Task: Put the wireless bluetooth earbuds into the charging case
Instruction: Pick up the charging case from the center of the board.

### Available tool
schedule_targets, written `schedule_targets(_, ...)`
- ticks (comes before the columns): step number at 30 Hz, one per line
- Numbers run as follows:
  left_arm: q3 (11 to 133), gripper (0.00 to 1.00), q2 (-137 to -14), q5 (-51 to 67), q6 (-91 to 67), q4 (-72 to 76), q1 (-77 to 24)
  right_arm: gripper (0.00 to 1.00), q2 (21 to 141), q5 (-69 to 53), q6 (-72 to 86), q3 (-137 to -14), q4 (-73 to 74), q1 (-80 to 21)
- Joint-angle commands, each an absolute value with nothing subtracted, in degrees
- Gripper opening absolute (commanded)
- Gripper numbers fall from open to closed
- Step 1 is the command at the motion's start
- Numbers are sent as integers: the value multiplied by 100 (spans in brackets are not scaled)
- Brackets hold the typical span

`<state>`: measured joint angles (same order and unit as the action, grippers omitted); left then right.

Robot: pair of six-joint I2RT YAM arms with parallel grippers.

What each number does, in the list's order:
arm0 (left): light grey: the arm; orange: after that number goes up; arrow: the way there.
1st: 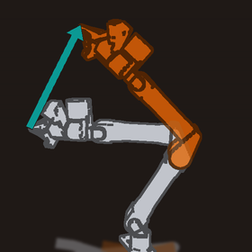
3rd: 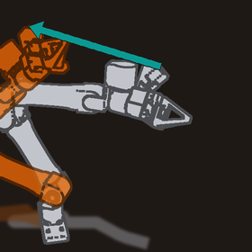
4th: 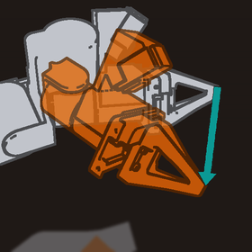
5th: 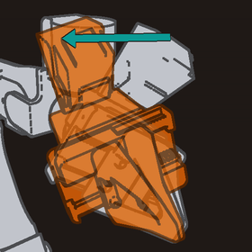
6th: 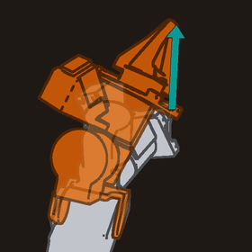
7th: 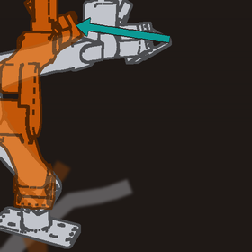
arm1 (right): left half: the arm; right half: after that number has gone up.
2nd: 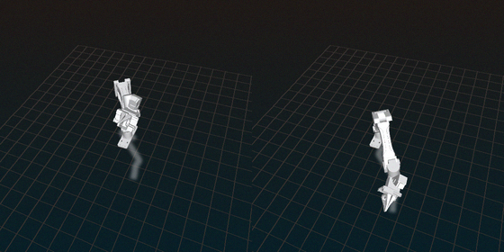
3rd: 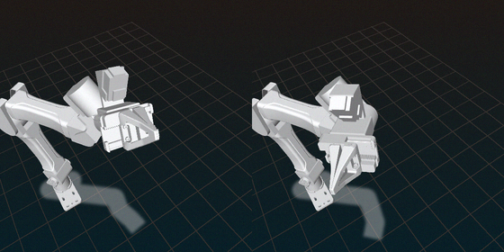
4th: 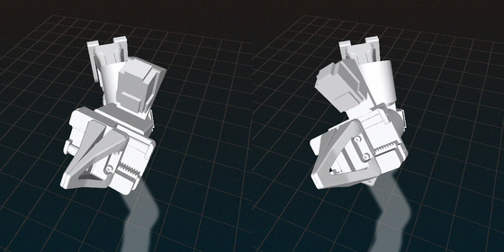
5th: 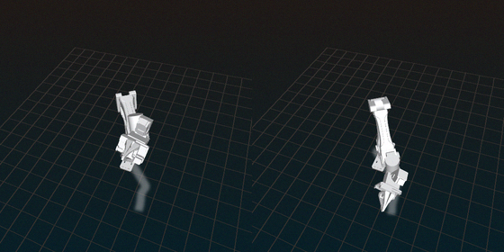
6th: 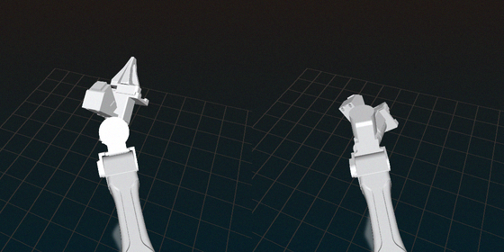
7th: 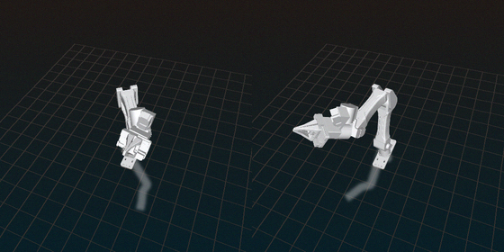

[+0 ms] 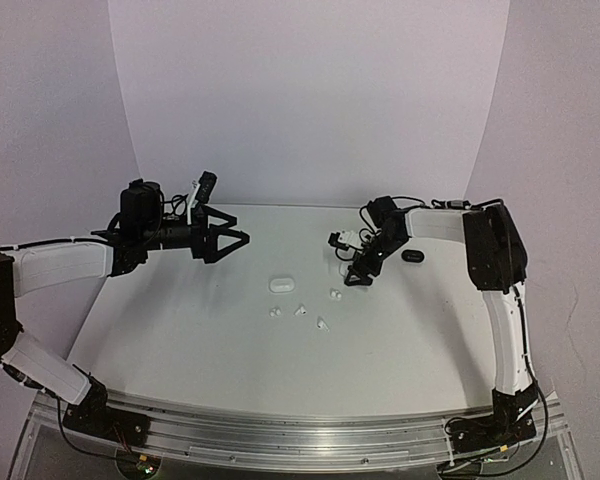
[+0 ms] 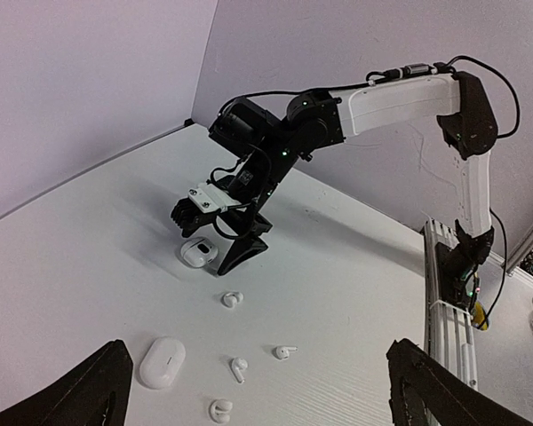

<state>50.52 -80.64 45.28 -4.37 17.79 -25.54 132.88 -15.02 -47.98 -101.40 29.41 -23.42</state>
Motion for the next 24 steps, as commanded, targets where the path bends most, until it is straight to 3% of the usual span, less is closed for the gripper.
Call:
schedule_targets(1,5301,99,-8033,4547,-340,1784,-2542,81,13506,-1650,-4864,-10363,3170,-2351)
schedule_targets(7,5280,99,-8034,4540,-325,1784,-2540,65,13605,-1711,-4743,-10468,3188,-2354)
schedule_targets(14,5265,99,-8009,4545,-301,1784,-2540,31,13459,-1710,-4753,-10377,3203,-2354)
schedule_targets(20,5283,99,-7981,4509,-416,1819,-2540,18,12833,-1547,-4634,-10512,3064,-2374)
schedule_targets(24,5389,99,-7991,4507,-757,1871,-2523,16,11899,-1214,-4356,-10265,2129,-2552)
